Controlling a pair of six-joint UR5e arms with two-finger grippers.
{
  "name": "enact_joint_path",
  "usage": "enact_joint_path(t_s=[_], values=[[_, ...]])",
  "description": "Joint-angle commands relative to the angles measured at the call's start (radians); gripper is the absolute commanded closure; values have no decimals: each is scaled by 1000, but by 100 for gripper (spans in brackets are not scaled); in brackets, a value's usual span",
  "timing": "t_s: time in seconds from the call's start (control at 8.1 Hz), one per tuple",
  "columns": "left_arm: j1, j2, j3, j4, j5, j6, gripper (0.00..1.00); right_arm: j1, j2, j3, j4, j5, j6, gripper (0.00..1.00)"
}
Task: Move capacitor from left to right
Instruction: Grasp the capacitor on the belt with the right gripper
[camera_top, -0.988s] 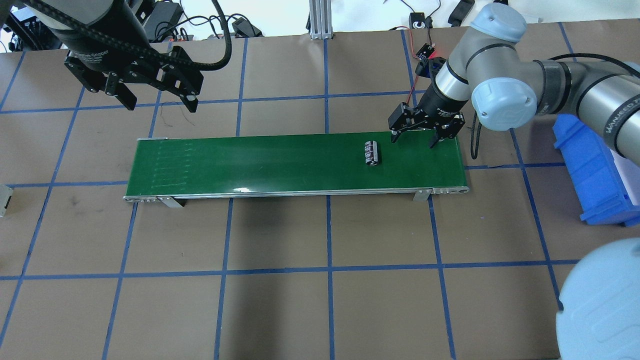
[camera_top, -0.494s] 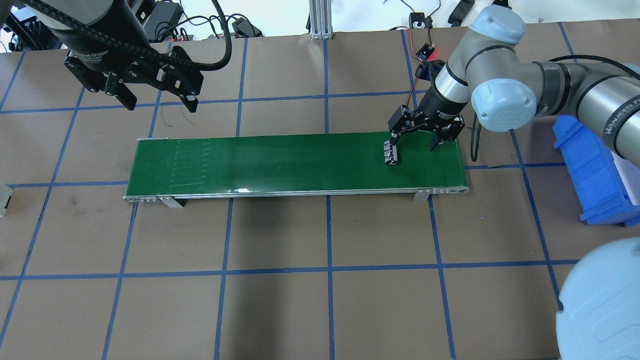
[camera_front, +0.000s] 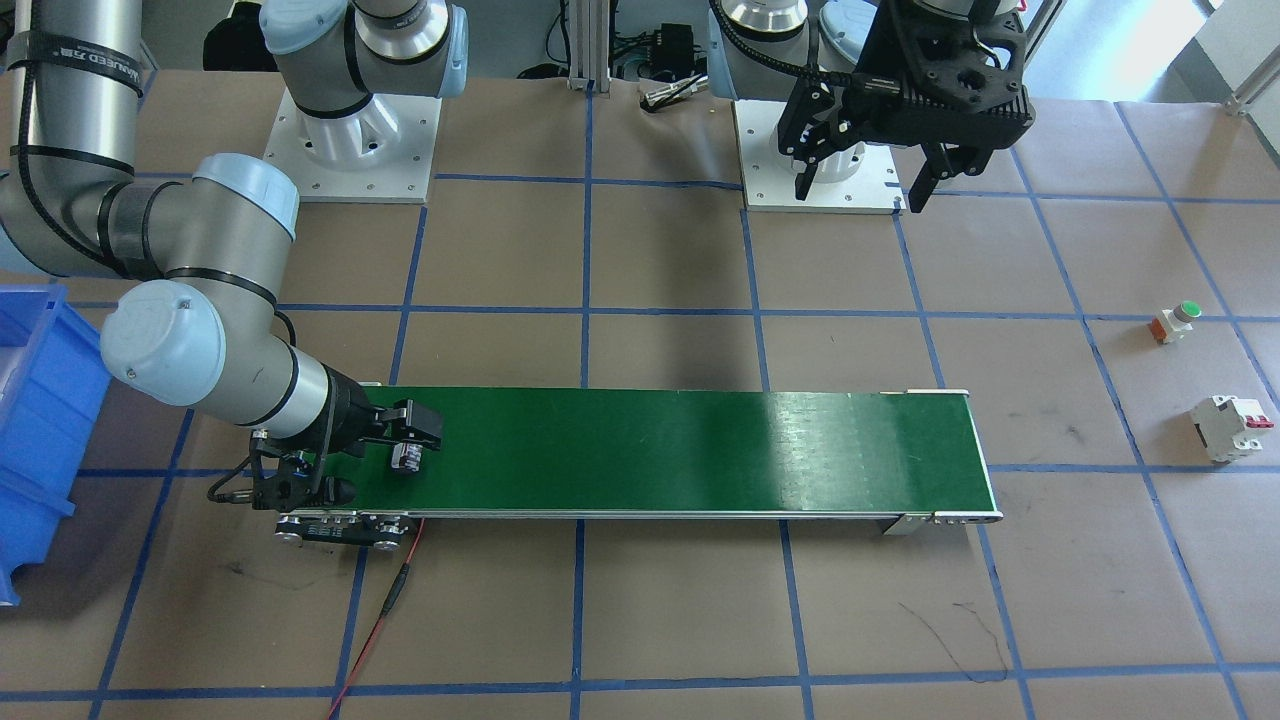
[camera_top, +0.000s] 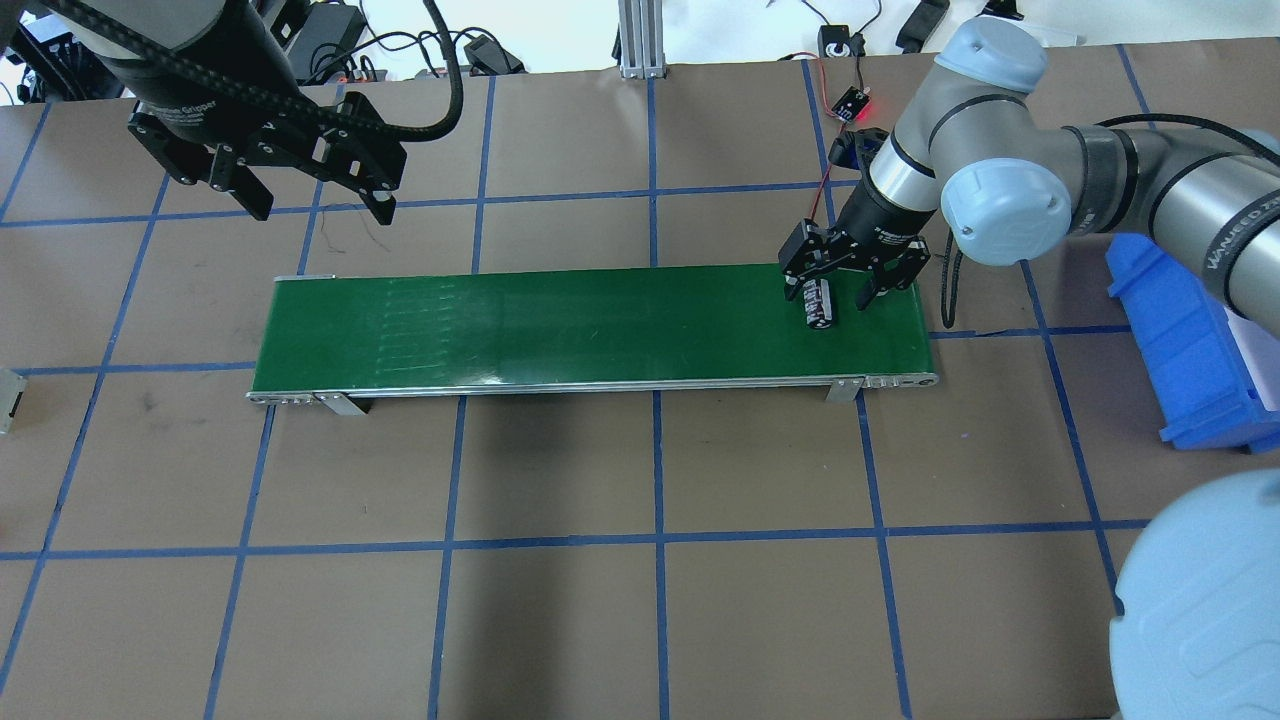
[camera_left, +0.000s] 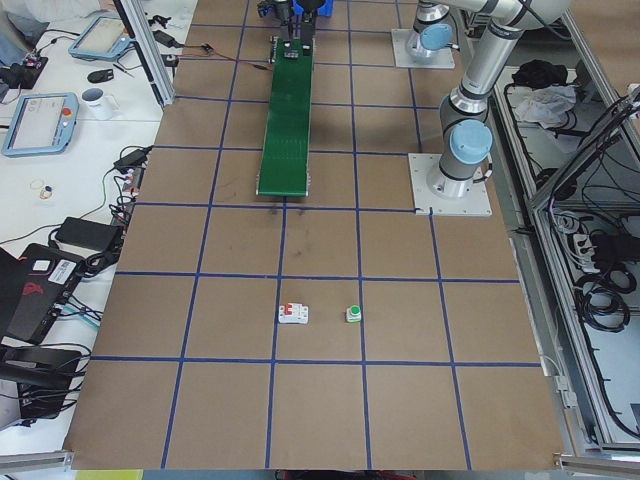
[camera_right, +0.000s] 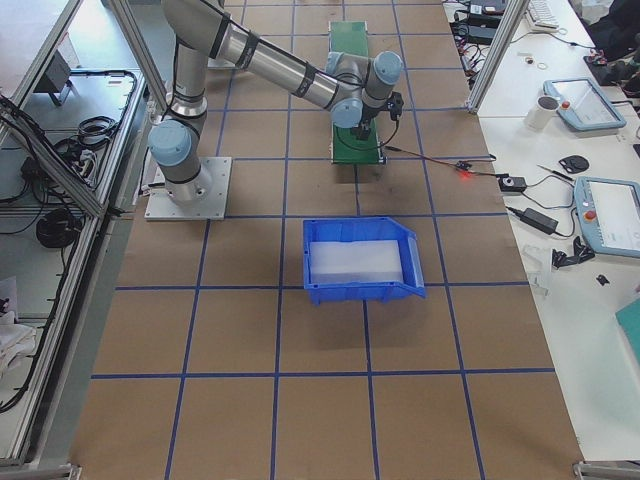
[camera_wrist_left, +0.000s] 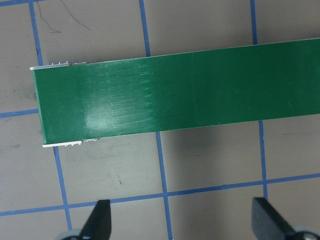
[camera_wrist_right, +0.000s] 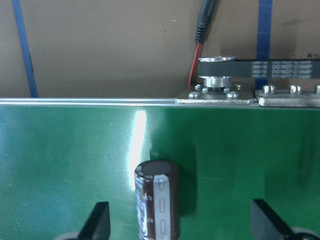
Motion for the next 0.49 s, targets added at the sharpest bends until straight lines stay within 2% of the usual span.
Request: enact_joint_path(t_s=[0.0,0.25,0.37], values=[[-2,-1,-2,0,0,0,0,-3,0,-5,54,-39,-55,100],[-2,1,-2,0,0,0,0,-27,0,-10,54,-44,-59,100],[-2,-1,-2,0,0,0,0,-46,-6,-14,57,-94,-61,100]])
